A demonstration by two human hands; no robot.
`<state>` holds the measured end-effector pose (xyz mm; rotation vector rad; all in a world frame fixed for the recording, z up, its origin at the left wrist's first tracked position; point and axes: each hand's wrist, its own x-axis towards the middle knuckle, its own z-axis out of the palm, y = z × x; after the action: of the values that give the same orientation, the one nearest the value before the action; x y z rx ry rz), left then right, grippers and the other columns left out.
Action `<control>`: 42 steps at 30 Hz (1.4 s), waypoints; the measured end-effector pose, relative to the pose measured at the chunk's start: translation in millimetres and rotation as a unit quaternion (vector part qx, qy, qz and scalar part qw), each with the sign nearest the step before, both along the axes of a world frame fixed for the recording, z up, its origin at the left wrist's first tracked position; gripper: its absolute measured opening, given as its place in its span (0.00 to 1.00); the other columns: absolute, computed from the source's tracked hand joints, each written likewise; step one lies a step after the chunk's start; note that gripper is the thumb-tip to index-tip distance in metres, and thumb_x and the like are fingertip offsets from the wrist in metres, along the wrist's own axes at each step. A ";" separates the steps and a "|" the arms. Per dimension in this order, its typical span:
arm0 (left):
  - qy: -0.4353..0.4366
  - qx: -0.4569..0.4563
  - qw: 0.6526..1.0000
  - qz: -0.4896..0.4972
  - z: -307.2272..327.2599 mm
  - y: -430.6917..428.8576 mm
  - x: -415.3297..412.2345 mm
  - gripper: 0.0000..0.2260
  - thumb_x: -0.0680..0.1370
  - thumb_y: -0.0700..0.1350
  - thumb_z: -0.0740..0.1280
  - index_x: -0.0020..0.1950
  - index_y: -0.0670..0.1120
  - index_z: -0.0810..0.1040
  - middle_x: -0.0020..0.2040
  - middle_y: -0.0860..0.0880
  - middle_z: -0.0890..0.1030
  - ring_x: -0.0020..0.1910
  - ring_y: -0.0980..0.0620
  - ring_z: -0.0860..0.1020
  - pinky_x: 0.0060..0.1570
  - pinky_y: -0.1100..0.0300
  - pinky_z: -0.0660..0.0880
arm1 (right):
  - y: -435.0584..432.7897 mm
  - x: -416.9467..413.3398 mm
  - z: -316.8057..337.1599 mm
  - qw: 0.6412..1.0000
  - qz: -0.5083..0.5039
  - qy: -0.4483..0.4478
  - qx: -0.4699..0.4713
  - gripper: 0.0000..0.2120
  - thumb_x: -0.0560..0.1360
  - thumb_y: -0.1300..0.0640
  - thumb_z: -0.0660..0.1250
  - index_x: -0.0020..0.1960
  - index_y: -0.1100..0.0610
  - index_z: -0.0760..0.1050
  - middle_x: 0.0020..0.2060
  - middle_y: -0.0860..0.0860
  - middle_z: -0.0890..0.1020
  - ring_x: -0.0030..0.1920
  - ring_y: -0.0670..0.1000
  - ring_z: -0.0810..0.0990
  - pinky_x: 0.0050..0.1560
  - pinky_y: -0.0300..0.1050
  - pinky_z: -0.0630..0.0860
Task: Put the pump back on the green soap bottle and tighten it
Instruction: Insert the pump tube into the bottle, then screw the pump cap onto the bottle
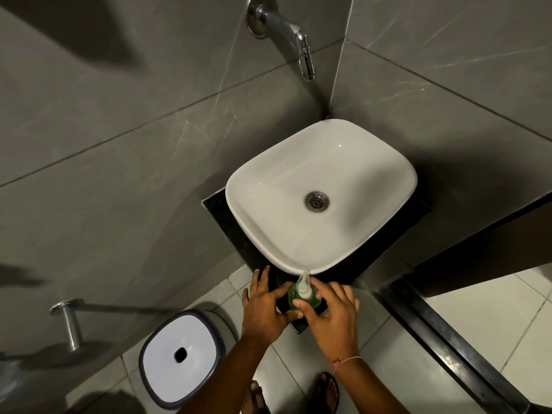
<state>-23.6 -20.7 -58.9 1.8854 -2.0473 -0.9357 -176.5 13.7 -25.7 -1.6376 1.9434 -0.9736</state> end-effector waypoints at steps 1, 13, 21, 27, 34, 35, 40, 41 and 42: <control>0.001 0.000 1.000 -0.001 0.0 -0.1 -0.1 0.32 0.67 0.61 0.73 0.69 0.65 0.66 0.79 0.49 0.49 0.77 0.48 0.42 0.73 0.36 0.49 | -0.4 -2.3 0.7 1.000 0.011 0.007 -0.005 0.19 0.68 0.35 0.69 0.56 0.42 0.79 0.41 0.38 0.76 0.48 0.46 0.71 0.49 0.44 0.64; -0.006 -0.008 1.000 -0.003 0.5 -0.1 -0.1 0.32 0.67 0.61 0.74 0.68 0.65 0.67 0.79 0.48 0.51 0.77 0.47 0.44 0.72 0.36 0.52 | -7.7 -15.5 1.8 0.990 0.079 0.111 -0.032 0.12 0.75 0.47 0.62 0.55 0.49 0.79 0.50 0.43 0.81 0.50 0.51 0.75 0.50 0.50 0.68; -0.014 -0.012 1.000 0.001 -2.9 -0.1 -1.0 0.32 0.67 0.61 0.74 0.69 0.64 0.67 0.79 0.49 0.51 0.77 0.48 0.43 0.73 0.36 0.51 | -8.3 -9.0 2.1 0.996 0.005 0.082 -0.039 0.16 0.66 0.38 0.72 0.41 0.49 0.74 0.37 0.43 0.79 0.45 0.51 0.73 0.47 0.50 0.69; -0.010 -0.015 1.000 0.005 -3.5 1.1 -1.5 0.31 0.67 0.61 0.74 0.68 0.64 0.68 0.79 0.49 0.52 0.77 0.49 0.44 0.73 0.36 0.51 | -7.4 -9.2 1.3 0.993 0.003 0.103 -0.052 0.16 0.68 0.38 0.70 0.42 0.50 0.79 0.40 0.42 0.82 0.46 0.50 0.74 0.48 0.47 0.65; -0.019 -0.016 1.000 0.004 -5.3 1.2 -1.6 0.31 0.67 0.61 0.73 0.68 0.64 0.68 0.79 0.49 0.53 0.77 0.48 0.44 0.72 0.36 0.52 | -7.5 -8.9 5.3 0.990 0.009 0.135 -0.047 0.13 0.67 0.39 0.72 0.40 0.48 0.78 0.39 0.42 0.82 0.45 0.50 0.74 0.47 0.50 0.67; -0.019 -0.016 1.000 0.004 -5.2 1.1 -1.6 0.31 0.67 0.61 0.73 0.68 0.64 0.68 0.79 0.49 0.53 0.77 0.48 0.44 0.72 0.36 0.52 | -7.8 -9.1 6.4 0.989 0.009 0.138 -0.046 0.12 0.67 0.39 0.72 0.40 0.47 0.78 0.38 0.41 0.82 0.45 0.50 0.74 0.47 0.49 0.67; -0.025 -0.018 1.000 0.002 -5.3 0.5 -2.0 0.31 0.67 0.61 0.73 0.68 0.64 0.68 0.79 0.49 0.53 0.77 0.48 0.44 0.73 0.36 0.52 | -8.2 -7.8 8.7 0.989 0.012 0.144 -0.031 0.11 0.66 0.41 0.73 0.41 0.47 0.79 0.38 0.42 0.82 0.45 0.49 0.73 0.47 0.50 0.67; -0.022 -0.018 1.000 0.004 -5.3 0.5 -2.2 0.31 0.67 0.61 0.73 0.68 0.64 0.68 0.79 0.49 0.53 0.77 0.48 0.44 0.73 0.36 0.52 | -8.3 -7.5 8.2 0.989 0.012 0.147 -0.028 0.11 0.66 0.41 0.74 0.41 0.47 0.79 0.39 0.42 0.82 0.45 0.49 0.73 0.47 0.50 0.68; -0.021 -0.019 1.000 0.004 -5.5 0.5 -2.2 0.31 0.68 0.61 0.73 0.68 0.64 0.68 0.79 0.49 0.53 0.77 0.48 0.44 0.73 0.36 0.51 | -8.4 -7.6 7.9 0.989 0.012 0.147 -0.024 0.11 0.67 0.42 0.74 0.42 0.47 0.79 0.39 0.42 0.82 0.45 0.50 0.73 0.48 0.50 0.68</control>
<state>-25.8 -20.2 -64.4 1.9083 -2.0651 -0.8568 -184.1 5.3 -17.8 -1.9187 2.0929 -0.8129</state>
